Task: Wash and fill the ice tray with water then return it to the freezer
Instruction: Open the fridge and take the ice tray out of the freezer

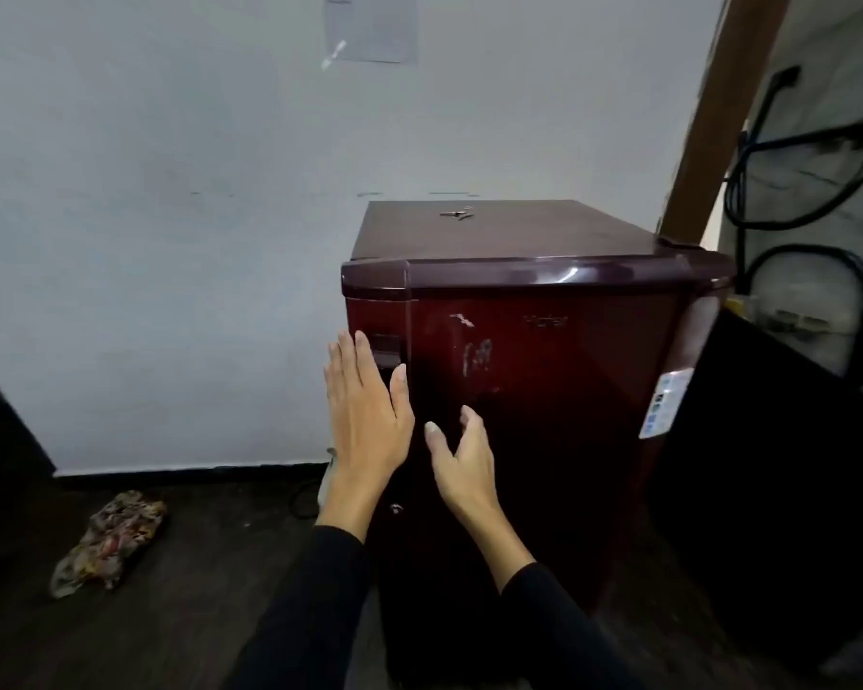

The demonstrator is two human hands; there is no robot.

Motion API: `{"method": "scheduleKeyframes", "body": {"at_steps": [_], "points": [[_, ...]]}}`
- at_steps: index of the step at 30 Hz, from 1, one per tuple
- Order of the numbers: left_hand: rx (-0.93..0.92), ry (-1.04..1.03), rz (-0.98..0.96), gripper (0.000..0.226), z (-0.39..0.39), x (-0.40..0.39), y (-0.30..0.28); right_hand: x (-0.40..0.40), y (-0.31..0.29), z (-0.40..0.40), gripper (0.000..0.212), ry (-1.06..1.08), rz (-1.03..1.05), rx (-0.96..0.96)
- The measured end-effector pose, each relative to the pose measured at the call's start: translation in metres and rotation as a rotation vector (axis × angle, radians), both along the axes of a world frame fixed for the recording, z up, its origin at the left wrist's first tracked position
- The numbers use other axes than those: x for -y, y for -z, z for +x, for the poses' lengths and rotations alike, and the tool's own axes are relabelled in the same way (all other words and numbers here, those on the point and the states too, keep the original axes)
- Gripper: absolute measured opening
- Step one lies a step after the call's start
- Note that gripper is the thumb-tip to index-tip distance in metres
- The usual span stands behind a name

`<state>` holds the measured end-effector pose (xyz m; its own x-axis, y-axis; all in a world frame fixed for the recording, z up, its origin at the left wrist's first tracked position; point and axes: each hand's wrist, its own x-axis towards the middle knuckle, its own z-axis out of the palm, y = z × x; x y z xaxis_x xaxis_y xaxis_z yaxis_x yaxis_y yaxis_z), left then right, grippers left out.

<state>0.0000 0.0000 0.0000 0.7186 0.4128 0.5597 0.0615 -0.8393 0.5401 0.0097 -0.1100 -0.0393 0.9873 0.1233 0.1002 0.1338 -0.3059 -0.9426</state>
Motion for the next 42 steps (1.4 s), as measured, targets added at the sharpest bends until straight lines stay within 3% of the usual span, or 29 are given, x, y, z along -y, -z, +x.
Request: {"method": "scheduleKeyframes", "body": {"at_steps": [4, 12, 15, 24, 42], "points": [[0.087, -0.005, 0.106, 0.071, 0.026, -0.029, -0.024, -0.038, -0.005, 0.019, 0.073, -0.132, 0.040, -0.016], [0.074, 0.100, 0.309, 0.069, 0.078, -0.059, -0.047, -0.073, 0.006, 0.054, 0.047, -0.123, 0.114, 0.009], [0.086, 0.083, 0.357, 0.066, 0.090, -0.060, -0.041, -0.077, 0.010, 0.059, 0.050, -0.131, 0.059, 0.056], [0.138, 0.052, 0.401, 0.061, 0.096, -0.060, -0.033, -0.087, 0.020, 0.064, 0.038, -0.090, -0.027, 0.180], [0.061, -0.039, 0.415, 0.063, 0.061, -0.037, -0.033, -0.070, 0.014, 0.029, 0.028, -0.144, 0.125, 0.075]]}}
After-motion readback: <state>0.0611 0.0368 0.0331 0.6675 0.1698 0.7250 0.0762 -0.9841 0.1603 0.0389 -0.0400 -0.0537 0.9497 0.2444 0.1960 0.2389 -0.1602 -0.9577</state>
